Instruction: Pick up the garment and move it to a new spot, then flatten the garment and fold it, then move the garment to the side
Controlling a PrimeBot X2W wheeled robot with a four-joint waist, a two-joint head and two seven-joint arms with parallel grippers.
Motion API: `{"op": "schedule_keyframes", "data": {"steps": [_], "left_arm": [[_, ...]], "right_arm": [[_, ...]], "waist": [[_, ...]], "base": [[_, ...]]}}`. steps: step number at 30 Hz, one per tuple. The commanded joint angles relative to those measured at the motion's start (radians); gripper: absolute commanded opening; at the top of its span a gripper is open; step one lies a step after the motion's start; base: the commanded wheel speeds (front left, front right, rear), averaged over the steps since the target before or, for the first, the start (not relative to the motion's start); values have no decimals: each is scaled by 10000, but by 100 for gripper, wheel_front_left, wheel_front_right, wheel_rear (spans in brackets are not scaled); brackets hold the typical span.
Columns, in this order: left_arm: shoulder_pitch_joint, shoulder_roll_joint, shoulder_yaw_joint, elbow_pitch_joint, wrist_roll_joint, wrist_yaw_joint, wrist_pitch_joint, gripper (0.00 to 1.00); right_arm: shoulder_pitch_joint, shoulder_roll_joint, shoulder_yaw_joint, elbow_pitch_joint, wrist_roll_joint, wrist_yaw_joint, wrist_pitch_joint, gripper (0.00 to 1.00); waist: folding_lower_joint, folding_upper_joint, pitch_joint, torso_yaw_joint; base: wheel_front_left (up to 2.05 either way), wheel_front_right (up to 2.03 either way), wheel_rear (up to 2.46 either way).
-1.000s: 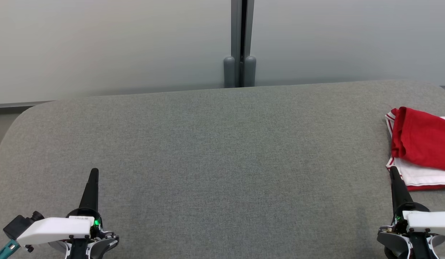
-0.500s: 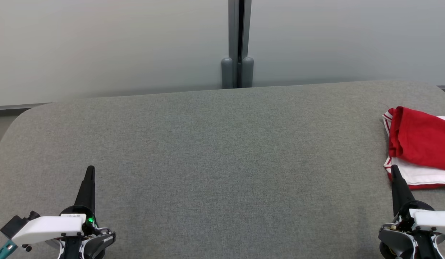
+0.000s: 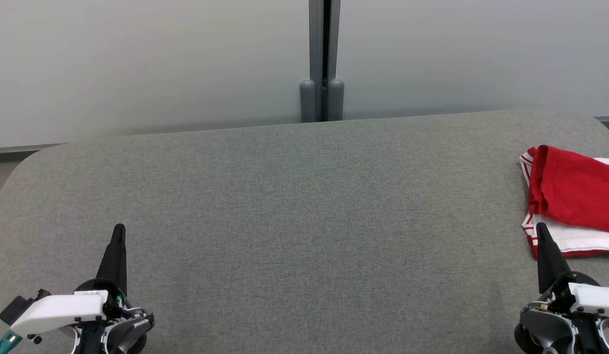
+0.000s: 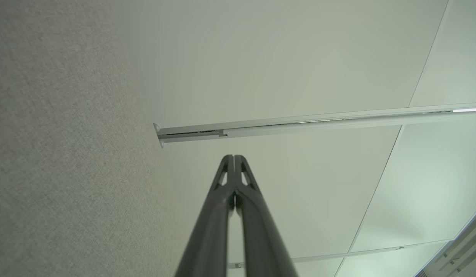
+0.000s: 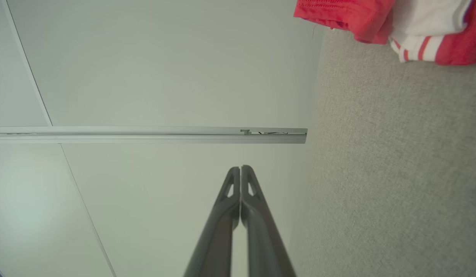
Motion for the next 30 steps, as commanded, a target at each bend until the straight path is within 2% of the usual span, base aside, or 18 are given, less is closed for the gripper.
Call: {"op": "schedule_keyframes", "data": {"steps": [1, 30], "left_arm": [[-165, 18, 73, 15, -124, -38, 47, 0], [-155, -30, 150, 17, -20, -38, 100, 0]], "right_arm": [[-86, -51, -39, -1, 139, 4, 63, 0], [-92, -9, -79, 2, 73, 4, 114, 0]], "waist": [[0, -1, -3, -6], [0, -1, -3, -6]], "base": [[0, 0, 0], [0, 0, 0]]}}
